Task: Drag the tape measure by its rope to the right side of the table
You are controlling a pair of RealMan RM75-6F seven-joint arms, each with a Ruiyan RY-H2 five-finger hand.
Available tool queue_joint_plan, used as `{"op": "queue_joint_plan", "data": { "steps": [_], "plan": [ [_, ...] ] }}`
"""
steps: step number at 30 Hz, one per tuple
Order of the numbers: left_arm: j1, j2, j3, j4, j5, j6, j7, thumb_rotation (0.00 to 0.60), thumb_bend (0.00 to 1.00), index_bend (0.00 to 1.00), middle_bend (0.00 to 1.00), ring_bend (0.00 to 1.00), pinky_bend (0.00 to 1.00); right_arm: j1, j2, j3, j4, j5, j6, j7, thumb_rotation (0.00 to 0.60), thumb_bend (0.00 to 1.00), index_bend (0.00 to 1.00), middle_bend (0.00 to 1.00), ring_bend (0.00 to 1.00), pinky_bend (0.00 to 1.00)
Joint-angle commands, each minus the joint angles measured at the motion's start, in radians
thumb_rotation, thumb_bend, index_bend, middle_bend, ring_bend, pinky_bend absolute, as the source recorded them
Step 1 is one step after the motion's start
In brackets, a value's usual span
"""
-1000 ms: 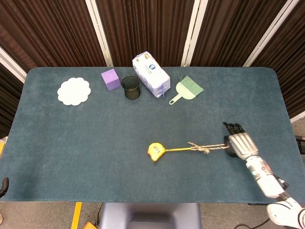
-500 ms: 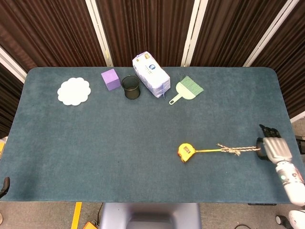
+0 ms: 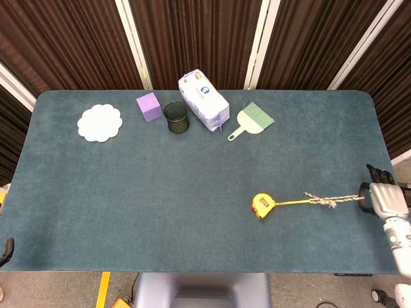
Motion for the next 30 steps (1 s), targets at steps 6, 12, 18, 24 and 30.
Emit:
{"op": "queue_joint_plan", "data": {
  "steps": [6, 12, 18, 24, 30],
  "plan": [
    [0.0, 0.0, 0.001, 0.0, 0.002, 0.001, 0.001, 0.6, 0.47, 0.04, 0.0, 0.0, 0.11, 0.036, 0.048, 0.017, -0.144, -0.069, 0.009, 0.004, 0.6, 0.28, 0.2, 0.06, 0.04, 0.0],
    [0.001, 0.003, 0.0, 0.001, 0.001, 0.002, -0.004, 0.6, 0.47, 0.04, 0.0, 0.0, 0.11, 0.043, 0.109, 0.036, -0.322, -0.075, 0.042, -0.088, 0.6, 0.15, 0.02, 0.01, 0.01, 0.0],
    [0.0, 0.0, 0.001, 0.003, 0.003, 0.001, -0.002, 0.6, 0.47, 0.04, 0.0, 0.0, 0.11, 0.008, 0.133, 0.032, -0.464, -0.107, 0.129, -0.137, 0.6, 0.12, 0.0, 0.0, 0.0, 0.0],
    [0.001, 0.001, -0.001, 0.003, -0.004, 0.0, -0.003, 0.6, 0.47, 0.04, 0.0, 0.0, 0.11, -0.104, 0.108, 0.004, -0.541, -0.222, 0.372, -0.15, 0.6, 0.11, 0.03, 0.0, 0.0, 0.0],
    [-0.002, 0.002, -0.004, 0.005, -0.011, -0.007, -0.009, 0.6, 0.47, 0.04, 0.0, 0.0, 0.11, -0.21, 0.14, -0.027, -0.549, -0.218, 0.491, -0.173, 0.6, 0.11, 0.15, 0.0, 0.0, 0.0]
  ]
}}
